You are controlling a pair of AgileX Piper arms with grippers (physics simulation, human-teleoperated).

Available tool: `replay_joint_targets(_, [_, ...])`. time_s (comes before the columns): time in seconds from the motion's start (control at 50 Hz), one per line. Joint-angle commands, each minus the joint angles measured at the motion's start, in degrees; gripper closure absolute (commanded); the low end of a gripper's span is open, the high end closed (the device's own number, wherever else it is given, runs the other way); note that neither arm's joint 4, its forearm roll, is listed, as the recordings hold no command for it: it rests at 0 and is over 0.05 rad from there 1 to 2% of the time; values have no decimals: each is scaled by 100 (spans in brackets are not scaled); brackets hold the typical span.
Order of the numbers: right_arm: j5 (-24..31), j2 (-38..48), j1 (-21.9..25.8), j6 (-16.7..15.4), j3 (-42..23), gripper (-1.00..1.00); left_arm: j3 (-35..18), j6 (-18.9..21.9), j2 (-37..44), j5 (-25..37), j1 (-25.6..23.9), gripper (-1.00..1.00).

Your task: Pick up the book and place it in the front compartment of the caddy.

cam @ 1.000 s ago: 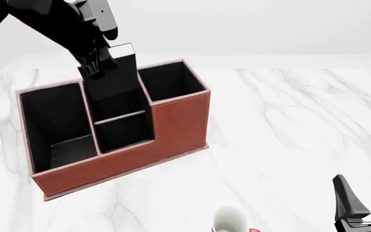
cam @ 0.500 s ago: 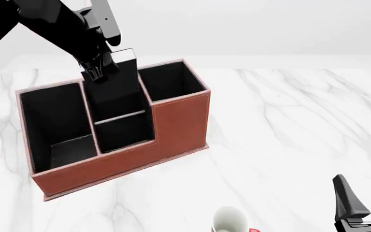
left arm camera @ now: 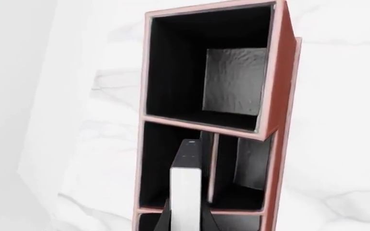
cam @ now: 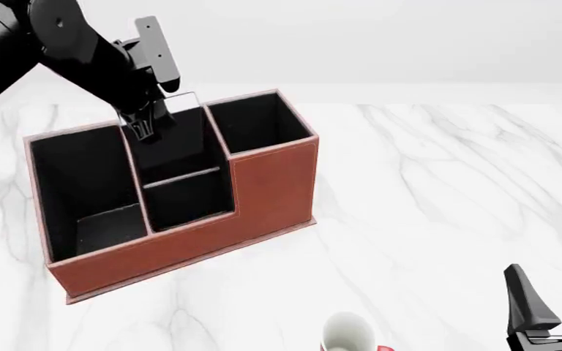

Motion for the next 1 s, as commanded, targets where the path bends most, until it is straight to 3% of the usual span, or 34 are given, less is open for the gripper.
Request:
replay_joint_targets(0.02, [12,-17,0,1,3,-100,206,140,-55,-263,67,100])
replay_joint_targets(0.34, [13,-19,0,1,3,-100,223,237,8,-483,79,100])
replay_joint_targets(0.52, [13,-18,1,0,3,-100,523,419,7,-770,197,100])
replay_joint_targets(0.72, [13,-19,1,1,3,-100,598,410,30,-889,189,100])
replay_joint_targets(0.74, [13,-19,0,1,3,-100,519,231,47,-827,54,100])
replay_joint_targets(0.82, [14,-20,0,1,3,-100,853,698,59,-1090,358,100])
replay_joint_targets(0.86, [12,-17,0,0,3,-100,599,376,124,-932,176,100])
replay_joint_targets(1.0, [13,-18,0,2,4,-100,740,513,204,-1067,282,100])
